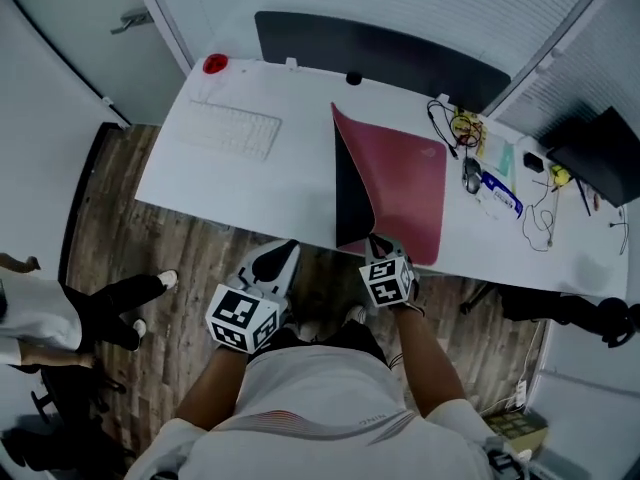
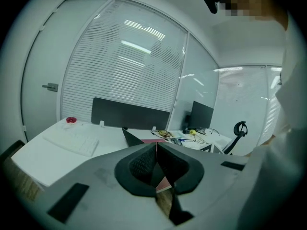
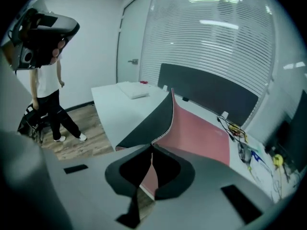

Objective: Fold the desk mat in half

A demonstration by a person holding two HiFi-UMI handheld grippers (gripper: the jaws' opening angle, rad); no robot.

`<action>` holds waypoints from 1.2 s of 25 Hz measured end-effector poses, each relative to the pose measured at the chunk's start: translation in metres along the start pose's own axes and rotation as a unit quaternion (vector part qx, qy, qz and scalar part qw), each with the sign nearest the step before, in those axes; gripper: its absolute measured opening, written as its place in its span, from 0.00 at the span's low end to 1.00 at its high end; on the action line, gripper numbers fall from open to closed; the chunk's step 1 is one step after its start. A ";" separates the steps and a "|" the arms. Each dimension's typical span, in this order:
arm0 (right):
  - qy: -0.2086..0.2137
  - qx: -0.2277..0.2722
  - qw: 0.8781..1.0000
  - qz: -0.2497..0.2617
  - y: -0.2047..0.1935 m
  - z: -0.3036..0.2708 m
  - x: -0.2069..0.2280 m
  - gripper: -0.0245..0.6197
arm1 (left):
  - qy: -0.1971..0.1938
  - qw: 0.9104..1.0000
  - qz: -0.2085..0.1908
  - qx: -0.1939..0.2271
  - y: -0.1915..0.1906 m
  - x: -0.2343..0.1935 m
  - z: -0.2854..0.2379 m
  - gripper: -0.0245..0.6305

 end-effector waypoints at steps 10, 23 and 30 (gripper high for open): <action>-0.076 -0.028 0.991 -0.105 -0.084 0.063 0.075 0.13 | -0.070 0.997 -0.021 -0.009 0.001 0.084 -0.058 0.06; -0.143 -0.025 0.968 -0.203 -0.133 0.111 0.124 0.23 | -0.101 0.994 -0.028 -0.006 -0.003 0.115 -0.089 0.06; -0.180 0.149 0.954 -0.187 -0.014 0.163 0.146 0.12 | -0.099 0.993 -0.043 0.041 0.030 0.095 -0.090 0.06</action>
Point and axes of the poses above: the fingertips, and each gripper's own axes: z backward along the fingers, x to its right, y out of its top, the point moved 6 cm from there along z, backward along the fingers, and after that the axes turned 14 degrees about x, right-handed, at the moved point
